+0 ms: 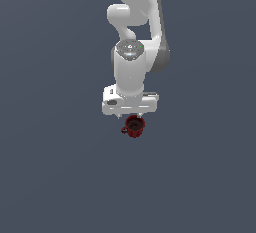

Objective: Pick up the object and move it to a goal position.

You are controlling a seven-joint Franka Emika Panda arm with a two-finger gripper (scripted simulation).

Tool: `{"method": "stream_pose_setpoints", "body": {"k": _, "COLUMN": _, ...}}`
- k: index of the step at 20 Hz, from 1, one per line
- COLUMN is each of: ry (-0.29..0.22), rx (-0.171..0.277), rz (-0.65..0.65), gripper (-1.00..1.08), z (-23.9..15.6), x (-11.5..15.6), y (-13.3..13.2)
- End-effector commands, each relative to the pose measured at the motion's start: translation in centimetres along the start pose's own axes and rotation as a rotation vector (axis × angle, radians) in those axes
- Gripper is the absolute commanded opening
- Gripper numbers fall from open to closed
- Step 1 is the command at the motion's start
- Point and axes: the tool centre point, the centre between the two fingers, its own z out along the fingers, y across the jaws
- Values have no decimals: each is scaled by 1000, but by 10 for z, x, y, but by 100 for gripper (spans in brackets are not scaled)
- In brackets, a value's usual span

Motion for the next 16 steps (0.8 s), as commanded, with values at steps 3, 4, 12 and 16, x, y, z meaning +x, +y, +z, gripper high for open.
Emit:
{"method": "stream_pose_setpoints", "body": {"k": 3, "ry": 4, "rx": -13, "rz": -80, "gripper": 68, "z": 14, "x": 0, "y": 3}}
{"method": "stream_pose_setpoints", "body": {"k": 4, "ry": 5, "rx": -17, "rz": -103, "gripper": 68, "z": 18, "x": 0, "y": 4}}
{"method": "stream_pose_setpoints", "body": {"k": 12, "ry": 11, "rx": -42, "rz": -282, "gripper": 68, "z": 47, "x": -2, "y": 9}}
{"method": "stream_pose_setpoints", "body": {"k": 16, "ry": 13, "rx": -49, "rz": -335, "gripper": 68, "z": 55, "x": -3, "y": 10}}
